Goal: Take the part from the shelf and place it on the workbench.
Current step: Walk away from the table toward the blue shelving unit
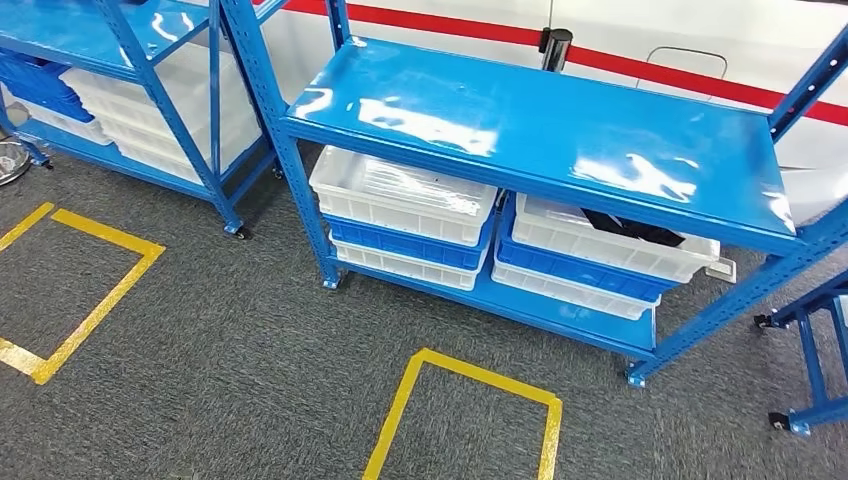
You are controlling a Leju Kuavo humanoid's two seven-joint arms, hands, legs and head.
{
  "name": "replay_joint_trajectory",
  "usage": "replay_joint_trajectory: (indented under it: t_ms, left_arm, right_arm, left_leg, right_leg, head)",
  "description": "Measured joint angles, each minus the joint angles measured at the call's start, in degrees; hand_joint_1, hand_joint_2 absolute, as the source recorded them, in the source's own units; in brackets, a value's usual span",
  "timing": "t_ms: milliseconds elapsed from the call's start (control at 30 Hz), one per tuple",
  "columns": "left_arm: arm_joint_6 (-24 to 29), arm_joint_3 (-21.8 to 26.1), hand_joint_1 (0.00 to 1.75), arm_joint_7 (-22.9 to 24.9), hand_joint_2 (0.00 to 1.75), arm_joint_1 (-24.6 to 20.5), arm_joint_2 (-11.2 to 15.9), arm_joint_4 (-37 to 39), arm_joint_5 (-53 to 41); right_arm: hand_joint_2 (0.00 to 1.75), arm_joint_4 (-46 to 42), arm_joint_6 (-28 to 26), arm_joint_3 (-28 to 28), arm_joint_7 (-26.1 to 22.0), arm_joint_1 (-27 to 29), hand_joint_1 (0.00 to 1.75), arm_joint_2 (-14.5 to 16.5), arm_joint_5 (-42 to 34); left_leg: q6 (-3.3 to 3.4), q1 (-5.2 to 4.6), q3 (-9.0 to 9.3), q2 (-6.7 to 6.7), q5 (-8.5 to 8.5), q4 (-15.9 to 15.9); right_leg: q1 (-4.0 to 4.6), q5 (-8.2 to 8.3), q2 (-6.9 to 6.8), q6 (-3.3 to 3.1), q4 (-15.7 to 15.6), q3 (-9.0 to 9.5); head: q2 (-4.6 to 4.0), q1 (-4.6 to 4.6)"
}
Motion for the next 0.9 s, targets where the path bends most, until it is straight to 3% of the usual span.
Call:
replay_joint_trajectory:
  t_ms: [67,100,167,200,267,333,367,400,467,500,533,567,600,633,733,800,867,900]
  left_arm:
    - [0.0,0.0,0.00,0.0,0.00,0.1,0.0,0.0,0.0]
    - [0.0,0.1,0.00,0.0,0.00,0.2,0.0,0.0,0.0]
    - [0.0,0.1,0.00,0.0,0.00,0.2,-0.1,0.0,0.0]
    - [0.0,0.1,0.00,0.0,0.00,0.2,-0.2,0.0,0.0]
    - [0.0,0.1,0.00,0.0,0.00,0.1,-0.1,0.0,0.0]
    - [0.0,0.1,0.00,0.0,0.00,0.0,-0.1,0.0,0.0]
    - [0.0,0.1,0.00,-0.1,0.00,-0.1,-0.2,0.0,0.0]
    - [0.1,0.1,0.00,-0.3,0.00,-0.2,-0.2,0.0,0.0]
    - [0.4,0.2,0.00,-0.7,0.00,-0.2,-0.2,0.0,0.0]
    - [0.7,0.2,0.00,-0.7,0.00,-0.2,-0.2,0.0,-0.1]
    - [1.1,0.3,0.00,-0.7,0.00,-0.1,-0.2,0.0,-0.2]
    - [1.4,0.4,0.00,-0.6,0.00,-0.1,-0.2,0.0,-0.3]
    - [1.7,0.4,0.00,-0.6,0.00,-0.1,-0.2,0.0,-0.3]
    - [1.8,0.4,0.00,-0.6,0.00,-0.2,-0.2,0.0,-0.3]
    - [2.3,0.5,0.00,-0.6,0.00,-0.4,-0.1,0.0,-0.4]
    - [2.9,0.5,0.00,-0.7,0.00,-0.7,0.0,0.0,-0.4]
    - [3.4,0.6,0.00,-0.9,0.00,-0.9,0.0,-0.1,-0.4]
    - [3.6,0.7,0.00,-1.0,0.44,-0.9,0.0,-0.1,-0.5]
  right_arm:
    - [0.00,0.0,0.0,0.0,0.0,0.0,0.00,0.0,0.0]
    - [0.00,0.0,0.0,0.0,0.0,0.1,0.00,-0.1,0.0]
    - [0.00,0.0,0.0,0.0,0.0,0.2,0.00,-0.3,0.0]
    - [0.00,0.0,0.0,-0.1,0.0,0.1,0.00,-0.3,0.0]
    - [0.00,0.0,0.0,-0.1,0.0,-0.1,0.00,-0.3,0.0]
    - [0.00,0.0,0.0,-0.1,0.0,-0.1,0.00,-0.3,0.0]
    - [0.00,0.0,0.0,-0.2,0.0,-0.1,0.00,-0.3,0.0]
    - [0.00,0.0,0.0,-0.2,0.0,0.0,0.00,-0.3,0.0]
    - [0.00,0.0,0.0,-0.3,0.1,0.0,0.00,-0.3,-0.1]
    - [0.00,0.0,0.0,-0.4,0.1,-0.1,0.00,-0.2,-0.2]
    - [0.00,0.0,0.0,-0.4,0.1,-0.1,0.00,-0.1,-0.3]
    - [0.00,0.0,0.0,-0.5,0.1,0.0,0.00,0.0,-0.3]
    - [0.00,0.0,0.0,-0.6,0.1,0.0,0.00,0.0,-0.3]
    - [0.00,0.0,0.0,-0.7,0.1,0.1,0.00,0.0,-0.3]
    - [0.00,0.0,-0.3,-1.0,-0.1,0.2,0.00,0.2,0.0]
    - [0.00,0.0,-0.8,-1.0,-0.5,0.3,0.00,0.3,0.6]
    - [0.00,0.0,-1.1,-1.1,-0.9,0.3,0.00,0.4,1.1]
    - [0.00,0.0,-1.3,-1.1,-1.0,0.3,0.00,0.4,1.4]
  left_leg:
    - [-0.10,-0.10,-0.24,1.82,0.07,0.0]
    - [-0.22,-0.07,-0.31,2.64,0.10,0.1]
    - [-0.69,0.06,-0.31,4.12,0.01,0.3]
    - [-1.12,-0.03,-0.37,4.78,-0.19,0.6]
    - [-2.09,-0.33,-0.33,5.99,-0.69,1.1]
    - [-2.85,-0.34,-0.02,7.11,-0.95,1.2]
    - [-3.25,-0.07,0.05,6.93,-1.21,1.4]
    - [-3.60,0.22,-0.14,5.84,-2.02,2.2]
    - [-4.12,0.63,-2.09,2.13,-5.73,7.2]
    - [-4.11,0.64,-3.81,0.63,-8.10,11.2]
    - [-4.02,0.62,-5.60,-0.05,-9.98,15.2]
    - [-3.84,0.62,-6.90,-0.29,-10.80,17.9]
    - [-3.55,0.59,-7.25,-0.39,-10.36,18.6]
    - [-3.13,0.54,-6.45,-0.53,-8.73,16.8]
    - [-1.15,-0.03,-1.27,-1.67,-3.00,5.7]
    - [-0.30,-0.59,-0.26,-1.85,-2.25,3.0]
    - [0.00,-0.72,-0.35,-1.46,-1.61,2.2]
    - [0.11,-0.61,-0.21,-1.29,-1.05,1.5]
  right_leg:
    - [-0.50,-2.10,-0.65,0.61,6.1,-2.80]
    - [-0.75,-1.86,-0.87,1.25,6.1,-2.51]
    - [-1.25,0.70,-2.39,2.72,-1.1,1.81]
    - [-1.33,1.91,-3.86,3.08,-5.5,4.37]
    - [-1.27,3.15,-5.51,2.70,-10.4,7.15]
    - [-1.05,3.28,-4.52,1.65,-10.6,6.77]
    - [-1.26,3.37,-3.81,1.20,-10.6,6.69]
    - [-1.41,3.54,-3.15,0.72,-10.6,6.64]
    - [-1.59,4.00,-1.85,-0.12,-10.7,6.75]
    - [-1.34,4.19,-1.19,-0.42,-10.6,6.58]
    - [-1.07,4.31,-0.43,-0.60,-10.6,6.42]
    - [-0.79,4.41,0.39,-0.74,-10.6,6.32]
    - [-0.54,4.48,1.25,-0.84,-10.6,6.28]
    - [-0.30,4.53,2.03,-0.89,-10.6,6.32]
    - [0.21,4.78,3.55,-0.90,-10.6,6.44]
    - [0.23,5.02,3.97,-0.55,-10.6,6.15]
    - [0.38,5.30,4.00,0.01,-10.7,5.77]
    - [0.54,5.04,3.37,0.15,-10.2,5.32]
  head:
    - [-0.01,0.11]
    - [0.00,0.13]
    - [0.01,0.17]
    - [0.01,0.27]
    - [0.01,0.27]
    - [-0.01,0.03]
    - [-0.01,-0.12]
    - [-0.01,-0.18]
    - [0.00,-0.34]
    - [0.00,-0.42]
    - [0.01,-0.45]
    - [0.01,-0.46]
    - [0.01,-0.47]
    - [0.00,-0.47]
    - [0.00,-0.45]
    - [-0.01,-0.47]
    - [0.01,-0.55]
    - [0.01,-0.52]
